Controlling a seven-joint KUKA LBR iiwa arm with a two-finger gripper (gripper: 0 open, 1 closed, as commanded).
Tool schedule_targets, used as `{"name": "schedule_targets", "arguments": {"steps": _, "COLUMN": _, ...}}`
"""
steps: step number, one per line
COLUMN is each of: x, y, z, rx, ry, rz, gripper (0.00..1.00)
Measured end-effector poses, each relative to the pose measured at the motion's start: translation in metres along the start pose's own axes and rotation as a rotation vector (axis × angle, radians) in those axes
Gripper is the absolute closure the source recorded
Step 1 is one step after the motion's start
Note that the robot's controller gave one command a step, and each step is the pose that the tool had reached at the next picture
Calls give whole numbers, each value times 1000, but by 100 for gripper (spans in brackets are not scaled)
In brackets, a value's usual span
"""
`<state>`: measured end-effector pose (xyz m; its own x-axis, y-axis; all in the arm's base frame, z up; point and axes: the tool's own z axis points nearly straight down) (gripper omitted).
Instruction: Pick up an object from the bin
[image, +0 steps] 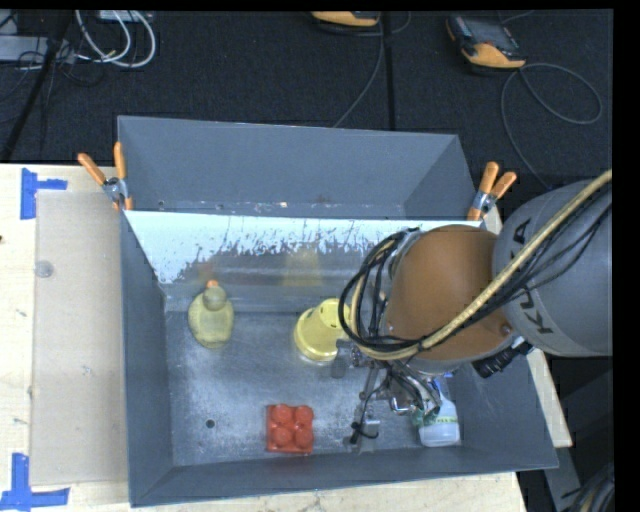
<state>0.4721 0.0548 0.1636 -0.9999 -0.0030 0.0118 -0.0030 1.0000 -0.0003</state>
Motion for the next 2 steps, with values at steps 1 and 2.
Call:
{"name": "schedule_targets", "arguments": {"steps": 1, "x": -2, "y": 0, "z": -4, "rx": -1, "ry": -9, "rz": 2, "gripper": 0}}
{"name": "schedule_targets", "arguments": {"steps": 2, "x": -3, "y": 14, "z": 23, "rx": 0, "ry": -10, "rz": -80, "gripper": 0}}
